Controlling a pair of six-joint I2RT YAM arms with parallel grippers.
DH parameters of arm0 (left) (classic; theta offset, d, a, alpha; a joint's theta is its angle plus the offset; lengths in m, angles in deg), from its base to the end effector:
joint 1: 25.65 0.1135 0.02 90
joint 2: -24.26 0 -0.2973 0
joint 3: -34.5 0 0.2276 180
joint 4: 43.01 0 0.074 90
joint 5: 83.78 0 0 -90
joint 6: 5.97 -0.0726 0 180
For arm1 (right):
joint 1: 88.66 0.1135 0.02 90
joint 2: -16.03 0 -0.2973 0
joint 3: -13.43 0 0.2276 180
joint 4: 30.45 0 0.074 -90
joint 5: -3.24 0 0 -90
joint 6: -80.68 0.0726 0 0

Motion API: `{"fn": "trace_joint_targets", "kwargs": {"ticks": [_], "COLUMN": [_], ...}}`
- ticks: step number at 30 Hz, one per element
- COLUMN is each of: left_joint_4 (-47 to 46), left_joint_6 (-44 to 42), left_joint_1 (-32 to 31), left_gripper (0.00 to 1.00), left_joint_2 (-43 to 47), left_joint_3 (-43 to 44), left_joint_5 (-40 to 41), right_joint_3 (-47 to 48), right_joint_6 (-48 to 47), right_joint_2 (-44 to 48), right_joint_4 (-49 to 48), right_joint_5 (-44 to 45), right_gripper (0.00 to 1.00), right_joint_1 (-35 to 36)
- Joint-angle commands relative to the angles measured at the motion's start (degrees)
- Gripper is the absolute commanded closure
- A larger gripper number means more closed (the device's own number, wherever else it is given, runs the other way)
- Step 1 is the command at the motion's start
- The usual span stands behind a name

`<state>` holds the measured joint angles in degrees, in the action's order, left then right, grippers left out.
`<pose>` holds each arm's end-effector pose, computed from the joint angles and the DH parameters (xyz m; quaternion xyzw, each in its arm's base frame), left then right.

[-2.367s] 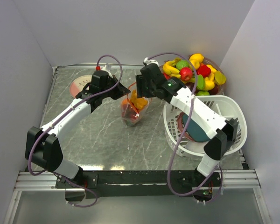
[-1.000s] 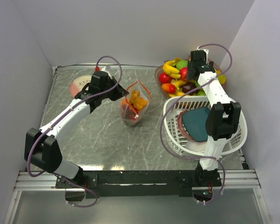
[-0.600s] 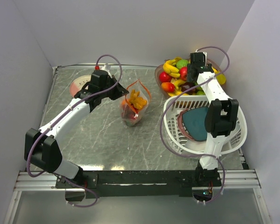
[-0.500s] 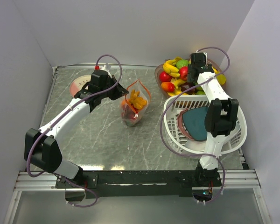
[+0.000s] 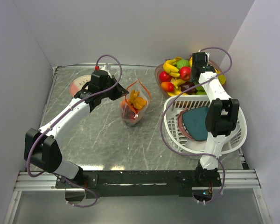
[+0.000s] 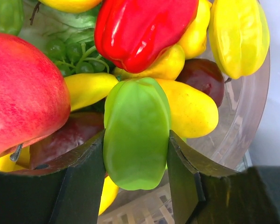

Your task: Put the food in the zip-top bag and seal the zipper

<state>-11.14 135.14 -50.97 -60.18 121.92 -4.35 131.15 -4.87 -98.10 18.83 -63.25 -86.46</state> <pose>0.3069 -0.1599 0.3510 -0.1457 0.8463 -0.3755 0.3487 0.4677 -0.0110 0.2985 0.0946 0.9051 -0.1670 0.3795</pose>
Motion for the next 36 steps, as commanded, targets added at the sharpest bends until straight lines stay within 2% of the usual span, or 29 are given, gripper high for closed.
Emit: {"fn": "trace_joint_targets", "kwargs": {"ticks": [1, 13, 24, 32, 36], "left_joint_4": [-0.85, -1.2, -1.46, -1.81, -2.08], "left_joint_6": [-1.1, -0.84, -0.93, -0.84, -0.66], "left_joint_1": [-0.17, -0.17, -0.17, -0.17, -0.17], "left_gripper": [0.99, 0.99, 0.99, 0.99, 0.99], "left_joint_2": [1.65, 1.74, 1.65, 1.92, 1.83], "left_joint_3": [2.57, 2.22, 2.04, 1.6, 1.51], "left_joint_5": [0.81, 0.72, 0.64, 0.72, 0.64], "right_joint_3": [3.21, 3.74, 1.54, -1.53, -4.34], "right_joint_6": [2.23, 6.27, 9.52, 11.63, 13.56], "right_joint_2": [4.52, 8.48, 15.33, 24.56, 28.6], "right_joint_4": [1.68, 4.41, 4.76, 4.24, 1.95], "right_joint_5": [1.45, 0.93, -0.03, -4.69, -10.84], "right_gripper": [0.76, 0.83, 0.84, 0.83, 0.82], "right_joint_1": [-0.35, -0.35, 2.54, 15.53, 22.49]}}
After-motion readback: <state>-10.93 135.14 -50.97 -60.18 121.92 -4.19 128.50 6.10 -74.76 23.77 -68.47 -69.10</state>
